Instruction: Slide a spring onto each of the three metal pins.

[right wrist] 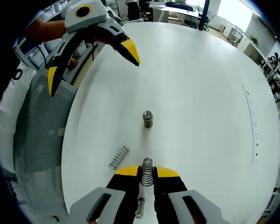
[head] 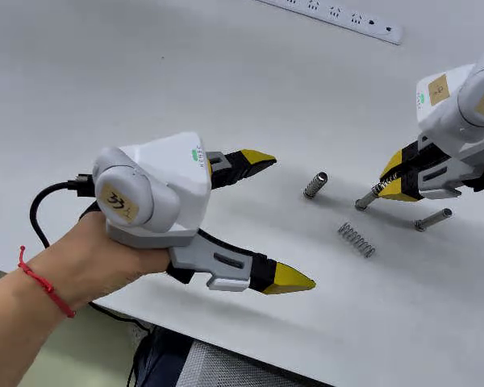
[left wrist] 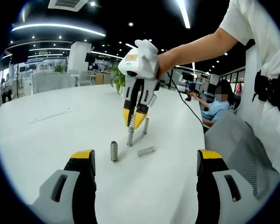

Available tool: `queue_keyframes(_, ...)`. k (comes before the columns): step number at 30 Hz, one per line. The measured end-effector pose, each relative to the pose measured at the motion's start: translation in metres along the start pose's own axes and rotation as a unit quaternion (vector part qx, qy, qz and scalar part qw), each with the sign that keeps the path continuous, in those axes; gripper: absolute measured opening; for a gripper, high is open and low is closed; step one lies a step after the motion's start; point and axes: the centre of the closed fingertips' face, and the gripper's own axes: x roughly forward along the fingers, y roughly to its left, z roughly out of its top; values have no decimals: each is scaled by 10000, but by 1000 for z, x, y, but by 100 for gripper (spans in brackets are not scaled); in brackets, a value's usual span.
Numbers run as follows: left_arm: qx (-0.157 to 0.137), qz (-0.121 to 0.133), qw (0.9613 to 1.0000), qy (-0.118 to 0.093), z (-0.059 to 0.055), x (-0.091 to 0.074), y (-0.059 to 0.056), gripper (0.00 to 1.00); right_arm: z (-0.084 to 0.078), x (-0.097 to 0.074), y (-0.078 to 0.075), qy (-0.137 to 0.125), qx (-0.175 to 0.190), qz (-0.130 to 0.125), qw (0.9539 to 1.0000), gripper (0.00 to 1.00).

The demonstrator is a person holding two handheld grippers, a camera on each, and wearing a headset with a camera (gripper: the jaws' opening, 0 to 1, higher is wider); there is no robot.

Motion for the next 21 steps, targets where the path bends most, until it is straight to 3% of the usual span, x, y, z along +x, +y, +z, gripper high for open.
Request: queue_keyframes(21,-52,-11,10000,-25,-3,2,1,88,-2,18,-1,15,5,63,10000,7)
